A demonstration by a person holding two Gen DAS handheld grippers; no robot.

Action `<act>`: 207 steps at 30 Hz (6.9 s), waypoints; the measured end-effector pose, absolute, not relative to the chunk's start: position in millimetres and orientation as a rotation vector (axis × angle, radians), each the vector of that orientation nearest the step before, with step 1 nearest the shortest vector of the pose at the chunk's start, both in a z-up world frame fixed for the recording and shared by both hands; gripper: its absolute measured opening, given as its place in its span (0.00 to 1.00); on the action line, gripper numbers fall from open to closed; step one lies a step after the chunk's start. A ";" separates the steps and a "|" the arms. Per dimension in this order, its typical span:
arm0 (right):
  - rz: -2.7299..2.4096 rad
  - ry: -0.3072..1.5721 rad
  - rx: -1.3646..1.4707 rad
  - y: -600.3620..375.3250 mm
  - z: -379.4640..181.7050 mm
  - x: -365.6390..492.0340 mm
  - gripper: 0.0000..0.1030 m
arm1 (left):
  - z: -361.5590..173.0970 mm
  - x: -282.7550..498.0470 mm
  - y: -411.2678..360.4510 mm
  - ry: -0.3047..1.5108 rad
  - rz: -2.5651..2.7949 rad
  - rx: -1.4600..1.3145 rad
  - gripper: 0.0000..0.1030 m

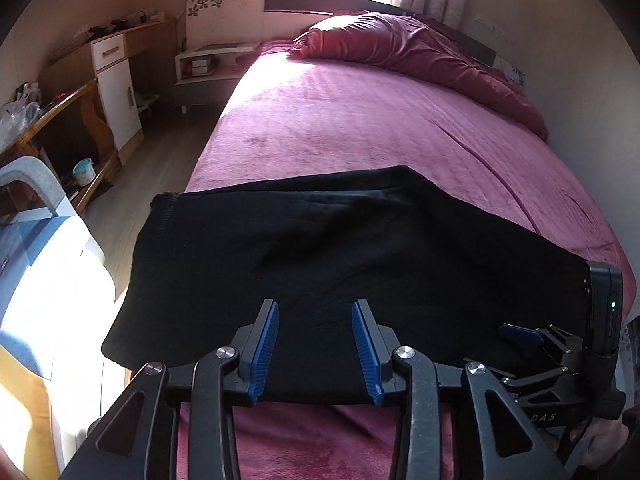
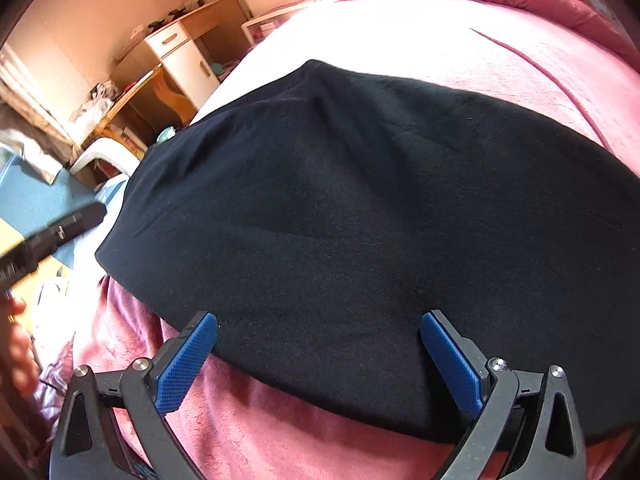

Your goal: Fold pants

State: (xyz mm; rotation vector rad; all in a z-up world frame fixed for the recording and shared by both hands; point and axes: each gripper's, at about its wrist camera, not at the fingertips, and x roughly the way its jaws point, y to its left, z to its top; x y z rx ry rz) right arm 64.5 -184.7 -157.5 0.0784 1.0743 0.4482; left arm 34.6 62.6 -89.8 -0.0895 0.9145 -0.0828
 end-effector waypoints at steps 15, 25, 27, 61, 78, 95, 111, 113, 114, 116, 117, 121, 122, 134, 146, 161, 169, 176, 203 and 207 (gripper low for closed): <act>0.231 1.046 0.130 -280.0 -121.6 40.1 0.57 | -109.7 38.6 8.1 0.957 -0.202 -0.024 0.39; 0.118 1.127 0.192 -323.4 -143.3 40.3 0.41 | -151.1 39.0 10.0 1.095 -0.197 -0.061 0.39; 0.124 1.124 0.184 -321.0 -142.5 41.3 0.41 | -151.2 34.8 11.1 1.074 -0.202 -0.060 0.39; -0.302 0.575 1.341 -686.9 -185.5 -76.6 0.45 | -154.5 50.4 17.0 1.129 -0.224 -0.169 0.52; -0.094 0.612 0.896 -640.1 -62.3 -36.8 0.19 | -156.5 60.6 6.0 1.144 -0.205 -0.167 0.53; 0.361 0.828 0.605 -409.2 -60.5 -1.5 0.18 | -124.4 73.5 31.5 1.101 -0.338 -0.381 0.52; 0.415 1.050 0.233 -262.5 -142.1 18.3 0.31 | -125.5 107.8 1.2 1.170 -0.572 -0.625 0.51; 0.472 1.068 0.220 -254.9 -144.7 15.3 0.56 | -128.5 113.4 -2.1 1.191 -0.585 -0.671 0.51; 0.509 1.071 0.223 -252.0 -143.5 15.1 0.59 | -130.3 116.4 -3.9 1.200 -0.588 -0.686 0.52; 0.575 1.071 0.215 -248.5 -140.5 8.9 0.59 | -133.4 121.4 -9.1 1.217 -0.598 -0.704 0.53; 0.591 1.074 0.210 -249.1 -139.2 6.0 0.59 | -135.5 123.9 -12.1 1.230 -0.603 -0.708 0.55; 0.580 1.087 0.221 -274.3 -135.2 -7.3 0.59 | -142.9 130.7 -24.0 1.277 -0.594 -0.698 0.60; 0.562 1.085 0.229 -283.0 -134.2 -11.3 0.59 | -144.5 131.7 -26.9 1.286 -0.591 -0.691 0.60; 0.135 1.108 0.344 -423.1 -147.4 -64.0 0.59 | -149.9 155.9 -78.5 1.324 -0.629 -0.580 0.19; 0.106 1.081 0.312 -388.4 -160.9 -23.7 0.59 | -69.8 152.8 -60.4 1.092 -0.728 -0.536 0.16; 0.180 0.942 0.233 -351.4 -112.1 19.1 0.48 | -139.2 138.3 -47.4 1.210 -0.566 -0.378 0.15; 0.132 0.921 0.224 -324.1 -113.6 99.2 0.48 | -128.1 124.2 -57.5 1.122 -0.570 -0.257 0.15; 0.069 1.001 0.138 -308.6 -145.1 128.2 0.49 | -141.2 122.2 -75.8 1.143 -0.526 -0.265 0.16; 0.372 0.961 -0.039 -173.4 -129.9 43.5 0.48 | -90.5 60.1 20.6 1.008 -0.172 -0.233 0.34; 0.387 0.991 -0.060 -157.3 -146.1 38.4 0.38 | -96.1 55.8 23.8 1.002 -0.152 -0.240 0.34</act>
